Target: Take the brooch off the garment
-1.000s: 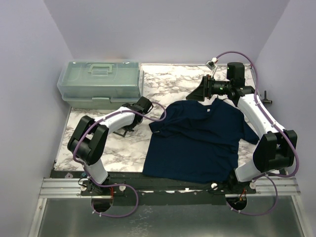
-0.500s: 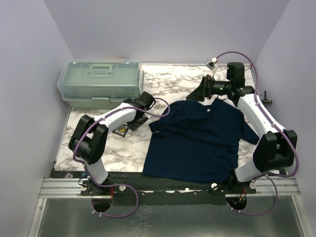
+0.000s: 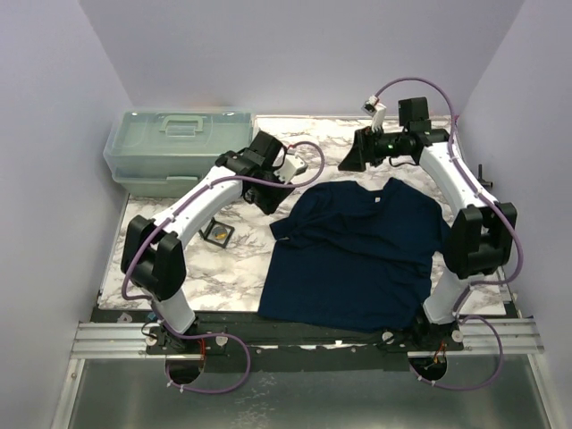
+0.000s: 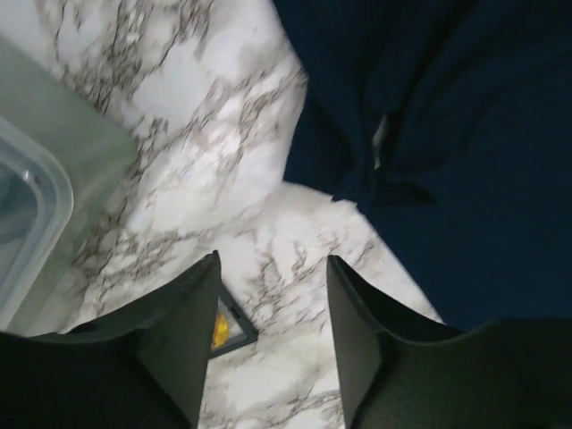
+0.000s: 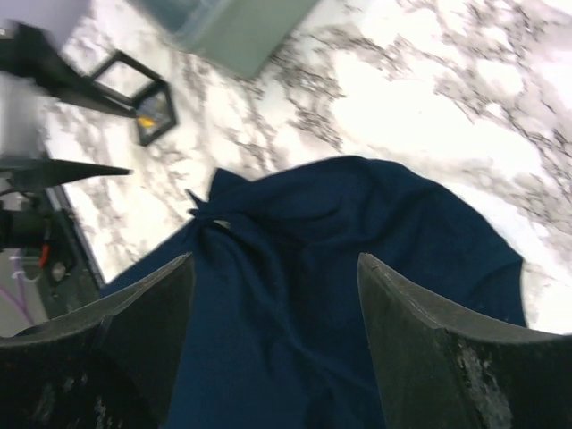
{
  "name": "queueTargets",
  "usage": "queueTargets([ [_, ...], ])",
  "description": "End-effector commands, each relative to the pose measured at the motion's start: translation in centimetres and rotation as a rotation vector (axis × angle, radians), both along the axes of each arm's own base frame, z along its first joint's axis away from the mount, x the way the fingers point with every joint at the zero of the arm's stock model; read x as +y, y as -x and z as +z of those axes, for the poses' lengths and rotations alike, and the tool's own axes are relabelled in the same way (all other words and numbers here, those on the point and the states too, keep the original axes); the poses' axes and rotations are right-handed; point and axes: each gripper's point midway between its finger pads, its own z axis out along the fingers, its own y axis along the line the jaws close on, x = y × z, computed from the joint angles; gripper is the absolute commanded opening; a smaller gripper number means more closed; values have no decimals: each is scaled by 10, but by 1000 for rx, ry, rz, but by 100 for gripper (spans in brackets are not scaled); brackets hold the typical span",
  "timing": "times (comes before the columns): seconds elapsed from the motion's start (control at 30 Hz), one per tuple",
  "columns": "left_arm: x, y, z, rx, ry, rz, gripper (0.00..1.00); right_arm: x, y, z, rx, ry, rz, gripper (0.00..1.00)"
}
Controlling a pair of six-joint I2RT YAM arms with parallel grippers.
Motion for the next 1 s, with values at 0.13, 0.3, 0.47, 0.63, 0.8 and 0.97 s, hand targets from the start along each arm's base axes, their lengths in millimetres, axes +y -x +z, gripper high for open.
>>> queueTargets([
  [0.13,-63,6,-12,218,233,-83,44,-31,-20,-79,106,275,-4,74],
  [0.3,-65,0,-38,267,195,-55,42,-43,-34,-111,115,361,-16,71],
  [0.47,-62,-4,-55,286,154,-32,41,-50,-55,-136,100,413,-60,71],
  [0.63,-58,-8,-65,286,117,-27,41,-55,-72,-152,91,449,-88,70],
  [0.8,-57,-4,-72,313,102,-28,38,-55,-76,-165,99,457,-69,70],
  [0.97,-56,0,-74,335,104,-33,33,-53,-79,-173,105,457,-54,70],
])
